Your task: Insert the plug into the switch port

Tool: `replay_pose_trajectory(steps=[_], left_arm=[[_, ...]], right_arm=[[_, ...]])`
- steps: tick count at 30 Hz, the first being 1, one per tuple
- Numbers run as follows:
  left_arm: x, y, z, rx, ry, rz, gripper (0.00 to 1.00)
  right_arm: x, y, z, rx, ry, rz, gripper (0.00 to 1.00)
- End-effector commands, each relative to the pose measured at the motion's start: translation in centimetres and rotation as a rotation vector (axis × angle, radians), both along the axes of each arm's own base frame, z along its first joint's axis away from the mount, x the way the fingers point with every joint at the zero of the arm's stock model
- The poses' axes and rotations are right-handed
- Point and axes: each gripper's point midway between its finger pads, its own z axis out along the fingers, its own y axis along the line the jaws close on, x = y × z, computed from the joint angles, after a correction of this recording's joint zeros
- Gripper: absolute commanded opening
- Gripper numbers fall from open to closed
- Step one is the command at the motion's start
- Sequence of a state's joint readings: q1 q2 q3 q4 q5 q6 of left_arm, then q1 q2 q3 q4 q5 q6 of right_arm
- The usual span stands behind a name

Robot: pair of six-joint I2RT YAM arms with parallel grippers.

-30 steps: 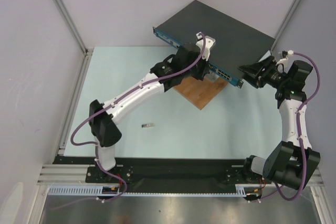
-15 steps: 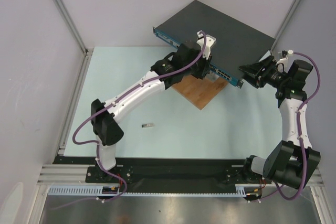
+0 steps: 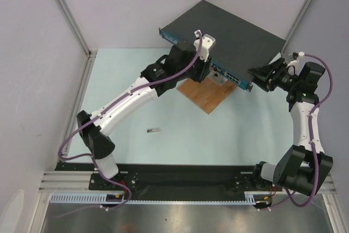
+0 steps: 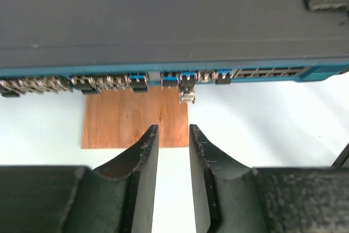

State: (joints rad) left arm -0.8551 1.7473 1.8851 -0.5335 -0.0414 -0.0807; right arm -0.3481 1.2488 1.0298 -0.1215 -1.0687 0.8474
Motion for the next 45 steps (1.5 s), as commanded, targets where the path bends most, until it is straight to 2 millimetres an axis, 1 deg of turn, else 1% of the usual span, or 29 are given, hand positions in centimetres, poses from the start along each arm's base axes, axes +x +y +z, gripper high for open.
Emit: replay_pose_trajectory(steps=[1, 3, 4, 8, 9, 15, 21, 22, 26, 31, 33, 35, 36, 37, 43, 44, 45], left_arm=[[-0.1, 0.3, -0.3, 0.006, -0.003, -0.012, 0.32], [0.1, 0.0, -0.4, 0.002, 0.007, -0.01, 0.29], [0.2, -0.3, -1.0, 0.004, 0.021, -0.009, 0.26], [0.7, -1.0, -1.2, -0.008, 0.027, -0.007, 0.16], [0.8, -1.2, -0.8, -0.021, 0.019, -0.005, 0.12], [1.3, -2.3, -0.7, -0.054, 0.027, -0.008, 0.04], [1.8, -3.0, -0.2, -0.089, 0.032, 0.001, 0.02], [1.5, -3.4, -0.1, -0.097, 0.042, -0.019, 0.02], [1.6, -3.9, 0.0, -0.124, 0.053, -0.022, 0.02], [2.4, -4.4, 0.4, -0.159, 0.028, -0.003, 0.02], [3.1, -4.2, 0.1, -0.155, 0.011, 0.03, 0.01], [3.6, -4.2, 0.9, -0.18, -0.022, 0.046, 0.0], [3.8, -4.1, 0.7, -0.181, -0.033, 0.054, 0.0], [4.1, -4.3, 1.3, -0.202, -0.056, 0.055, 0.0], [5.3, -3.9, 2.4, -0.242, -0.122, 0.115, 0.0], [5.5, -3.9, 3.0, -0.267, -0.144, 0.121, 0.0], [5.6, -4.0, 2.8, -0.271, -0.152, 0.123, 0.0]], right_arm=[[1.3, 0.0, -0.7, -0.089, -0.072, 0.01, 0.0], [1.3, 0.0, -0.7, -0.09, -0.073, 0.011, 0.0], [1.3, -0.1, -0.8, -0.088, -0.07, 0.011, 0.0], [1.3, -0.1, -0.8, -0.093, -0.07, 0.016, 0.0], [1.3, -0.1, -0.9, -0.092, -0.066, 0.016, 0.0], [1.3, -0.1, -0.9, -0.094, -0.068, 0.02, 0.0], [1.3, -0.1, -1.1, -0.094, -0.064, 0.021, 0.0], [1.3, -0.1, -1.1, -0.094, -0.064, 0.021, 0.0], [1.4, -0.2, -1.2, -0.094, -0.06, 0.02, 0.0], [1.4, -0.2, -1.2, -0.094, -0.062, 0.021, 0.0], [1.4, -0.2, -1.1, -0.094, -0.062, 0.021, 0.0], [1.4, -0.2, -1.1, -0.093, -0.062, 0.022, 0.0], [1.3, -0.1, -1.1, -0.094, -0.062, 0.023, 0.0], [1.3, -0.1, -1.2, -0.093, -0.057, 0.023, 0.0], [1.2, -0.2, -1.4, -0.096, -0.052, 0.02, 0.0], [1.2, -0.1, -1.4, -0.096, -0.052, 0.022, 0.0], [1.2, -0.1, -1.5, -0.093, -0.048, 0.021, 0.0]])
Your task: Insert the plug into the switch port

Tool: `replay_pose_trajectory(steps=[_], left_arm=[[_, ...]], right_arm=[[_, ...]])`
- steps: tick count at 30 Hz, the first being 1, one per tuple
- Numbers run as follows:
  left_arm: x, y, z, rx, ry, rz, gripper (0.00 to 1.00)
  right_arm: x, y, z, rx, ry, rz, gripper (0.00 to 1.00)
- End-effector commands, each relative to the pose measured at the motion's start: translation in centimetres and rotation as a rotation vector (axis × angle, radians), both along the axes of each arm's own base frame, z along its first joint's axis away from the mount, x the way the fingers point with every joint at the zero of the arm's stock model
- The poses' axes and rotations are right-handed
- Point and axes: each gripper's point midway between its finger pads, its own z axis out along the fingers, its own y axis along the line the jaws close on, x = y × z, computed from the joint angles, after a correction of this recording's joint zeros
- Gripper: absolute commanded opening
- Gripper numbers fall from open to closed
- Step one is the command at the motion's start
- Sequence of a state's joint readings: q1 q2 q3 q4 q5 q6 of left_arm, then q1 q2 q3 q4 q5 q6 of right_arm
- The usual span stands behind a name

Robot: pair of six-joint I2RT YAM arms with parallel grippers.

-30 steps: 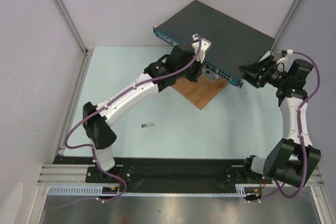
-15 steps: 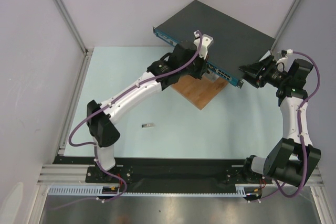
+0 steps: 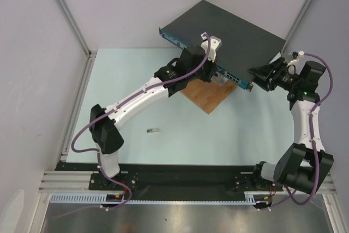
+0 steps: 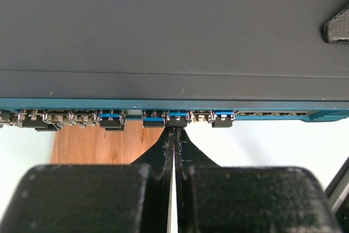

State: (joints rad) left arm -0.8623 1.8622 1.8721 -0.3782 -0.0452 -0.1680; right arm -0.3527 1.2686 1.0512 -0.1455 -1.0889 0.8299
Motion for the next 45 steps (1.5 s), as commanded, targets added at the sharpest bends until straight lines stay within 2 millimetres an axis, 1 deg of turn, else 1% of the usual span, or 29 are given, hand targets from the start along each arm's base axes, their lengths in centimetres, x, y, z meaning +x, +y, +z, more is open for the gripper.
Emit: replay_pose_trajectory(steps=[1, 10, 12, 13, 14, 16, 17, 18, 19, 20, 21, 22, 23, 24, 25, 26, 27, 28, 29, 31, 32, 33, 34, 36, 37, 40, 41, 43, 45], left_arm=[[3.5, -0.3, 6.1, -0.2, -0.201, 0.113, 0.0], [4.6, -1.3, 7.1, -0.262, -0.29, 0.113, 0.01], [4.4, -1.3, 7.0, -0.247, -0.3, 0.101, 0.02], [4.3, -1.1, 6.6, -0.218, -0.293, 0.094, 0.04], [3.7, -0.5, 7.4, -0.204, -0.306, 0.084, 0.06], [2.6, 0.4, 6.5, -0.111, -0.318, 0.028, 0.09], [1.6, 1.7, 3.8, -0.004, -0.282, 0.0, 0.13], [0.0, 2.9, 4.9, 0.005, -0.297, -0.036, 0.15], [-1.2, 4.0, 4.4, 0.039, -0.294, -0.061, 0.18], [-2.3, 5.4, 0.7, 0.144, -0.261, -0.101, 0.22], [-4.1, 7.1, 2.3, 0.14, -0.292, -0.126, 0.25], [-5.0, 8.1, 1.5, 0.165, -0.285, -0.157, 0.35], [-6.2, 9.6, -1.8, 0.259, -0.251, -0.209, 0.36], [-7.6, 11.0, -1.1, 0.268, -0.274, -0.232, 0.38], [-9.1, 11.5, -2.2, 0.286, -0.257, -0.321, 0.41], [-10.8, 13.2, -5.4, 0.389, -0.206, -0.405, 0.43], [-11.8, 14.0, -6.4, 0.416, -0.189, -0.454, 0.45], [-12.8, 15.0, -7.0, 0.435, -0.174, -0.499, 0.48], [-13.3, 16.4, -9.3, 0.503, -0.152, -0.528, 0.5], [-13.7, 19.1, -11.5, 0.594, -0.112, -0.537, 0.53], [-14.0, 20.3, -13.2, 0.629, -0.073, -0.533, 0.54], [-13.7, 21.7, -14.2, 0.655, -0.047, -0.507, 0.54], [-13.9, 23.0, -15.8, 0.713, -0.03, -0.52, 0.55], [-13.4, 24.6, -17.4, 0.764, -0.013, -0.505, 0.54], [-13.5, 25.5, -18.8, 0.806, 0.001, -0.521, 0.54], [-12.6, 26.1, -20.2, 0.841, -0.006, -0.511, 0.54], [-12.6, 26.4, -21.1, 0.856, 0.012, -0.52, 0.54], [-12.3, 26.4, -22.1, 0.874, 0.008, -0.533, 0.54], [-12.0, 26.5, -23.6, 0.895, 0.033, -0.54, 0.51]], right_arm=[[1.2, 0.0, -1.5, -0.096, -0.057, 0.003, 0.0], [1.2, 0.2, -1.6, -0.094, -0.055, 0.006, 0.0], [1.2, 0.2, -1.6, -0.096, -0.056, 0.006, 0.0], [1.2, 0.1, -1.7, -0.096, -0.054, 0.005, 0.0], [1.3, 0.1, -1.6, -0.097, -0.057, 0.005, 0.0], [1.3, -0.2, -1.6, -0.096, -0.057, 0.002, 0.02], [1.3, -0.3, -1.5, -0.096, -0.058, 0.002, 0.11], [1.3, -0.4, -1.5, -0.098, -0.062, 0.001, 0.18], [1.4, -0.6, -1.4, -0.1, -0.065, -0.005, 0.24], [1.5, -0.7, -1.3, -0.101, -0.072, -0.004, 0.34], [1.5, -0.8, -0.7, -0.106, -0.087, -0.002, 0.4], [1.6, -1.1, -0.5, -0.11, -0.095, -0.008, 0.5], [1.6, -1.2, -0.2, -0.112, -0.102, -0.01, 0.55], [1.6, -1.4, 0.2, -0.116, -0.112, -0.015, 0.6], [1.6, -1.5, 0.4, -0.118, -0.119, -0.018, 0.69], [1.6, -1.8, 0.5, -0.12, -0.123, -0.024, 0.72], [1.5, -2.0, 0.8, -0.122, -0.127, -0.029, 0.75], [1.4, -2.1, 0.8, -0.122, -0.127, -0.032, 0.85], [1.3, -2.4, 1.1, -0.136, -0.142, -0.035, 0.89], [0.7, -2.6, 1.5, -0.148, -0.141, -0.035, 0.98], [0.5, -3.2, 1.6, -0.172, -0.154, -0.045, 1.0], [0.1, -3.4, 1.3, -0.176, -0.134, -0.048, 1.0], [-0.1, -3.8, 1.7, -0.194, -0.145, -0.057, 1.0], [-0.8, -4.7, 1.8, -0.236, -0.16, -0.07, 1.0], [-1.0, -5.0, 2.2, -0.254, -0.172, -0.078, 1.0], [-1.9, -5.9, 2.6, -0.327, -0.211, -0.086, 1.0], [-2.3, -5.9, 3.3, -0.342, -0.217, -0.084, 1.0], [-2.7, -6.1, 3.7, -0.41, -0.259, -0.075, 1.0], [-3.1, -6.0, 4.4, -0.453, -0.278, -0.065, 1.0]])
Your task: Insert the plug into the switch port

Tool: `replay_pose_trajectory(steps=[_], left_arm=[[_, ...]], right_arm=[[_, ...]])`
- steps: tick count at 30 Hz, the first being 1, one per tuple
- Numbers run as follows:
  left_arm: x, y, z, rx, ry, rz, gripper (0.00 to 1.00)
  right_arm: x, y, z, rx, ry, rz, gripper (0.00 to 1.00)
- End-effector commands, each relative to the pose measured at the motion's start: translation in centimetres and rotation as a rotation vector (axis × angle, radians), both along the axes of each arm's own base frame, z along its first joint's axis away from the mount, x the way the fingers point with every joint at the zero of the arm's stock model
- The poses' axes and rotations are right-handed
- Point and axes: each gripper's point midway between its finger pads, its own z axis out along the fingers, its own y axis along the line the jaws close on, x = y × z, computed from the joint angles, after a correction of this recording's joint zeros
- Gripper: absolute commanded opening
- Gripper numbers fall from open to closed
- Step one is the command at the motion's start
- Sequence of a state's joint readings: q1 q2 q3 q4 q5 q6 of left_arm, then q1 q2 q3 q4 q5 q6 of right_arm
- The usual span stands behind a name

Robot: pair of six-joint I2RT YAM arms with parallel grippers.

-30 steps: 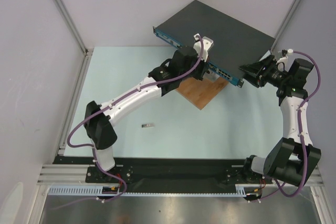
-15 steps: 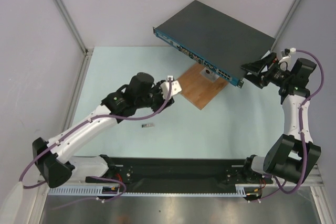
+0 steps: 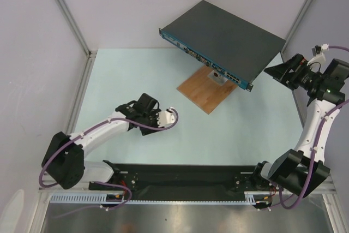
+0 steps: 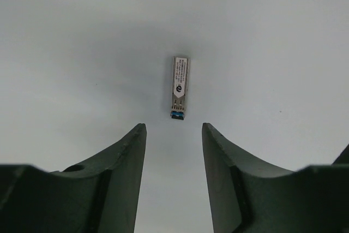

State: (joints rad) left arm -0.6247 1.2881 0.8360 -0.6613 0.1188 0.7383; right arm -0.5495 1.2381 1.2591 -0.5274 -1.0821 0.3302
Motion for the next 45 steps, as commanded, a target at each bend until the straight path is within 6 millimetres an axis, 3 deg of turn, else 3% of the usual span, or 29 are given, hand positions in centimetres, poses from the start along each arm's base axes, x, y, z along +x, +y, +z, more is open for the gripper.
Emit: replay_pose_trajectory(steps=[1, 5, 11, 14, 19, 21, 24, 25, 29, 30, 31, 34, 35, 37, 38, 45], left_arm=[[1.4, 0.0, -1.7, 0.029, -0.037, -0.049, 0.5], [1.8, -0.7, -3.5, 0.006, -0.031, -0.058, 0.49], [2.0, 0.0, -6.4, 0.048, -0.003, -0.051, 0.46], [1.9, 0.2, -7.3, 0.044, 0.028, -0.056, 0.38], [1.1, 0.4, -7.6, 0.038, 0.101, -0.085, 0.08], [0.6, -0.6, -6.4, -0.017, 0.128, -0.094, 0.0], [-0.3, -2.9, -2.7, -0.144, 0.196, -0.077, 0.0], [0.1, -4.0, -0.4, -0.2, 0.202, -0.049, 0.0], [-2.0, -7.0, 6.7, -0.407, 0.31, -0.029, 0.0], [-2.8, -7.9, 8.7, -0.48, 0.329, -0.047, 0.0], [-3.1, -8.5, 10.3, -0.528, 0.356, -0.018, 0.0], [-4.8, -9.7, 13.7, -0.647, 0.439, 0.001, 0.0], [-5.2, -10.0, 14.3, -0.673, 0.466, 0.006, 0.0], [-6.4, -10.6, 15.6, -0.725, 0.538, 0.013, 0.0], [-6.8, -10.8, 15.8, -0.734, 0.56, 0.016, 0.0], [-9.1, -12.0, 17.7, -0.77, 0.698, 0.016, 0.0]], right_arm=[[-1.6, 0.5, 2.1, -0.147, -0.087, 0.04, 1.0], [-2.3, 0.7, 2.3, -0.172, -0.088, 0.044, 1.0], [-3.1, 1.4, 3.2, -0.21, -0.136, 0.054, 1.0], [-3.7, 2.2, 3.8, -0.23, -0.182, 0.076, 0.99], [-4.6, 4.5, 3.9, -0.275, -0.248, 0.165, 0.93], [-5.0, 5.8, 4.3, -0.3, -0.286, 0.203, 0.89], [-5.2, 6.9, 4.5, -0.389, -0.353, 0.223, 0.81], [-5.5, 8.2, 4.6, -0.438, -0.404, 0.272, 0.78], [-7.6, 12.0, 6.0, -0.611, -0.623, 0.356, 0.73], [-7.9, 12.6, 5.4, -0.636, -0.65, 0.376, 0.71], [-8.9, 13.3, 6.0, -0.665, -0.706, 0.388, 0.7], [-11.4, 16.2, 5.2, -0.747, -0.83, 0.543, 0.69], [-12.9, 17.9, 4.5, -0.771, -0.892, 0.645, 0.68], [-13.6, 19.0, 2.8, -0.817, -0.911, 0.716, 0.68], [-15.4, 20.9, 1.9, -0.806, -0.95, 0.824, 0.68], [-17.9, 26.5, -3.1, -0.964, -1.112, 1.127, 0.64]])
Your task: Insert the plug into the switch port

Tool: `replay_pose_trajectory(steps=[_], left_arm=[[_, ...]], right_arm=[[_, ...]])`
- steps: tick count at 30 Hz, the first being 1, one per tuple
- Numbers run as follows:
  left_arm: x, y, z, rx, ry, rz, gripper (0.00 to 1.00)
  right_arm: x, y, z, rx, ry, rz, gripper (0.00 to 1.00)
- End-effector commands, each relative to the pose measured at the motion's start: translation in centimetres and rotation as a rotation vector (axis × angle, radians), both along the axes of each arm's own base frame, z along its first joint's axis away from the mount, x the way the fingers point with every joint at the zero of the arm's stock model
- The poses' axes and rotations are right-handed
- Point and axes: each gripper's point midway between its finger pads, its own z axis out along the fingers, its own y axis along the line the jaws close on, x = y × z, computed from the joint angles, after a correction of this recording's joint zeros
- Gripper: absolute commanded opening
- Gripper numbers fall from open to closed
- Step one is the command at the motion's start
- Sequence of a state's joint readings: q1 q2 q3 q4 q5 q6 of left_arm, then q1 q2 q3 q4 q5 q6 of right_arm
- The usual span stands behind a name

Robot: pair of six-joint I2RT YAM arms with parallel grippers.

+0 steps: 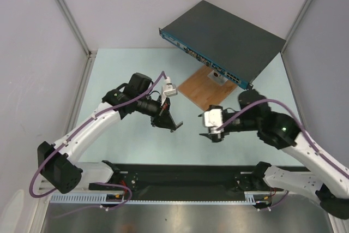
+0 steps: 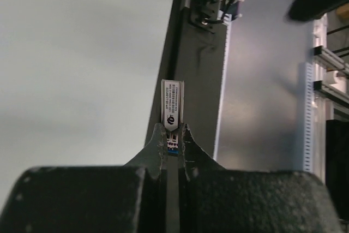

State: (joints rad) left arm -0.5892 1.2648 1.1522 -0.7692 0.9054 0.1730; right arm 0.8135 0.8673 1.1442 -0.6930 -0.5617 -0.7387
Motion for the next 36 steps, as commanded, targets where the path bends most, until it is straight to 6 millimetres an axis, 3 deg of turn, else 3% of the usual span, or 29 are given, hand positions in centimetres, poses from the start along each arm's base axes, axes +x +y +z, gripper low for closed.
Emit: replay_pose_trajectory(steps=[1, 8, 19, 22, 25, 28, 29, 31, 32, 34, 35, 36], left_arm=[[-2.2, -1.0, 2.5, -0.069, 0.11, -0.05, 0.0], [-4.2, -1.6, 1.6, -0.045, 0.14, -0.104, 0.0], [-4.1, -2.5, 2.1, -0.061, 0.192, -0.126, 0.0], [-4.0, -2.8, 2.5, -0.07, 0.193, -0.131, 0.0], [-3.9, -2.9, 3.2, -0.087, 0.181, -0.135, 0.0], [-3.7, -2.9, 3.7, -0.096, 0.148, -0.134, 0.0], [-3.6, -2.8, 3.7, -0.09, 0.137, -0.13, 0.0], [-3.2, -2.7, 4.3, -0.09, 0.095, -0.11, 0.11], [-2.3, -2.6, 4.4, -0.081, 0.042, -0.074, 0.34], [-0.8, -1.8, 6.1, -0.113, -0.077, 0.008, 0.67], [0.9, -1.7, 7.2, -0.134, -0.167, 0.078, 0.75], [1.1, -0.8, 8.8, -0.169, -0.244, 0.123, 0.79]], right_arm=[[0.7, 1.6, -2.3, -0.126, -0.163, 0.065, 0.64], [0.6, 4.1, -4.2, -0.166, -0.19, 0.118, 0.59], [-0.8, 6.0, -6.3, -0.215, -0.187, 0.201, 0.48], [-0.9, 6.2, -6.7, -0.222, -0.177, 0.202, 0.39], [-0.1, 6.4, -7.2, -0.237, -0.161, 0.158, 0.25], [0.3, 6.6, -6.8, -0.227, -0.145, 0.124, 0.0], [0.3, 6.7, -6.5, -0.217, -0.137, 0.118, 0.0], [0.4, 6.4, -6.2, -0.208, -0.113, 0.103, 0.0], [0.4, 6.3, -6.2, -0.207, -0.103, 0.096, 0.0], [0.9, 5.7, -6.1, -0.203, -0.052, 0.065, 0.0], [1.1, 5.5, -5.9, -0.193, -0.027, 0.051, 0.0], [1.4, 5.2, -5.8, -0.19, 0.015, 0.033, 0.0]])
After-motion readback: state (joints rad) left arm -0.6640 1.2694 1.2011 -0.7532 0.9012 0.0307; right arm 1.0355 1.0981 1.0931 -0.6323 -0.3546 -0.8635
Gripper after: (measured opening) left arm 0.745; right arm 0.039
